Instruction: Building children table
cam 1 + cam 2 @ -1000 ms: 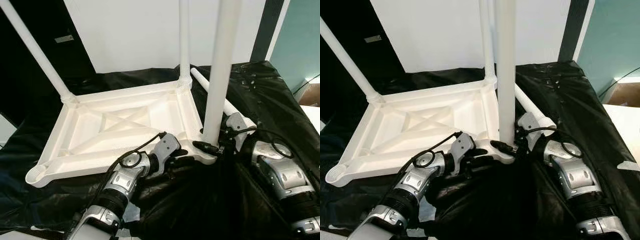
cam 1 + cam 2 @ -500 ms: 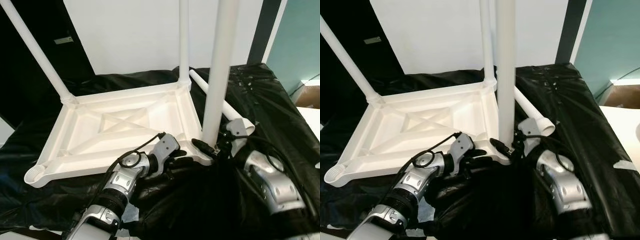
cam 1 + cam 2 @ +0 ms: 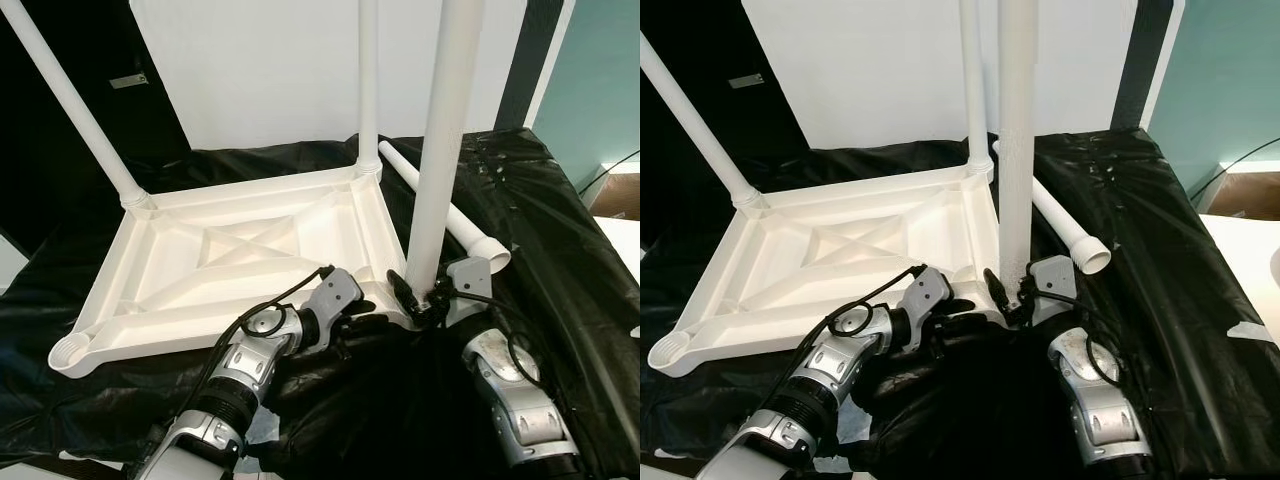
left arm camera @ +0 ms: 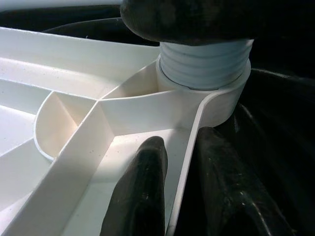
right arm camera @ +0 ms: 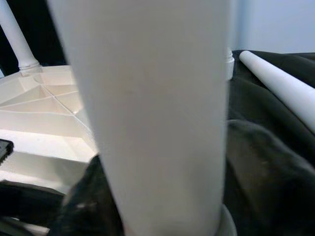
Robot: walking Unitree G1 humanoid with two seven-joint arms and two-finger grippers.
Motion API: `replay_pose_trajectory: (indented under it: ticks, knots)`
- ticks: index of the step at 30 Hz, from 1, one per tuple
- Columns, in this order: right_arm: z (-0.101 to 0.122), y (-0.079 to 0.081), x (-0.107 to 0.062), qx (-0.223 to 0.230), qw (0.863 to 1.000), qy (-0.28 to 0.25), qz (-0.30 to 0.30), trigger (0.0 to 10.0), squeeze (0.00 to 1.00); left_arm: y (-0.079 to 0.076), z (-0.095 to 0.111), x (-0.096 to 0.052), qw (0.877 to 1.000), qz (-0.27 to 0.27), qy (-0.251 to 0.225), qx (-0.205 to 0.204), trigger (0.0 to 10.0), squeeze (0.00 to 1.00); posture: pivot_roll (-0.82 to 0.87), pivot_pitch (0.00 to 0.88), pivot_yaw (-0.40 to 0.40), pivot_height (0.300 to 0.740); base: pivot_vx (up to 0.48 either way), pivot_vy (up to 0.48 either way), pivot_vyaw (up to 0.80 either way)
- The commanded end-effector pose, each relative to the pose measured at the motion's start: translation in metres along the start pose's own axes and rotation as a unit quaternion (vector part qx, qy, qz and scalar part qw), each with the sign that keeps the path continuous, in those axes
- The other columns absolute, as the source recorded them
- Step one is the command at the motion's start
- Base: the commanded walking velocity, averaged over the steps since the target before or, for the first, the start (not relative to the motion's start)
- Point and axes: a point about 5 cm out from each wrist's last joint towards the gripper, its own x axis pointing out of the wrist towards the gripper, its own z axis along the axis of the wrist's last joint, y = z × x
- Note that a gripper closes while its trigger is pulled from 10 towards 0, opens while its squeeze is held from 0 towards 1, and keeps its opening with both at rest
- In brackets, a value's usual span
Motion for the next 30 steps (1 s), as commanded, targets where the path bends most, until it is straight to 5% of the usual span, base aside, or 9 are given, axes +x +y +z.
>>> replay_pose_trajectory:
  ticks: [1, 2, 3, 9, 13, 15, 16, 17, 30]
  knots:
    - [-0.011, -0.005, -0.006, 0.005, 1.000, 0.029, -0.003, 10.0, 1.00, -0.009, -0.029, -0.003, 0.998, -0.001, 0.040, -0.049, 10.0, 0.00, -0.06, 0.000, 0.081, 0.740, 0.000, 0.000, 0.00]
    - [-0.009, -0.004, -0.006, -0.006, 0.999, 0.024, 0.029, 10.0, 1.00, -0.010, -0.029, -0.003, 0.998, -0.003, 0.040, -0.049, 10.0, 0.00, -0.06, 0.000, 0.081, 0.740, 0.000, 0.000, 0.00]
    - [-0.005, -0.001, -0.007, -0.045, 0.995, 0.015, 0.083, 10.0, 0.00, -0.011, -0.029, -0.002, 0.998, -0.008, 0.039, -0.050, 10.0, 0.00, -0.07, 0.000, 0.083, 0.740, 0.000, 0.000, 0.00]
    - [-0.003, -0.009, -0.009, -0.065, 0.990, 0.020, 0.119, 10.0, 0.00, -0.011, -0.029, -0.002, 0.998, -0.009, 0.043, -0.046, 10.0, 0.00, -0.07, 0.000, 0.083, 0.740, 0.000, 0.000, 0.00]
    - [0.002, -0.037, -0.002, -0.094, 0.985, 0.031, 0.144, 10.0, 0.00, -0.010, -0.028, -0.001, 0.998, -0.008, 0.044, -0.043, 10.0, 0.00, -0.07, 0.000, 0.087, 0.740, 0.000, 0.000, 0.00]
    - [0.003, -0.040, 0.001, -0.092, 0.983, 0.034, 0.153, 4.6, 0.00, -0.010, -0.028, -0.002, 0.998, -0.008, 0.045, -0.042, 10.0, 0.00, -0.07, 0.000, 0.088, 0.740, 0.000, 0.000, 0.00]
    - [0.003, -0.040, 0.001, -0.092, 0.983, 0.034, 0.153, 4.6, 0.00, -0.010, -0.028, -0.002, 0.998, -0.008, 0.045, -0.042, 10.0, 0.00, -0.07, 0.000, 0.088, 0.740, 0.000, 0.000, 0.00]
    - [0.003, -0.040, 0.001, -0.095, 0.981, 0.035, 0.164, 0.0, 0.00, -0.010, -0.028, -0.002, 0.998, -0.008, 0.045, -0.042, 10.0, 0.00, -0.07, 0.000, 0.088, 0.740, 0.000, 0.000, 0.00]
    - [-0.010, -0.022, -0.010, -0.045, 0.987, 0.053, 0.148, 0.0, 0.00, -0.011, -0.033, -0.008, 0.998, -0.006, 0.051, -0.046, 10.0, 0.00, -0.04, 0.000, 0.106, 0.740, 0.000, 0.000, 0.00]
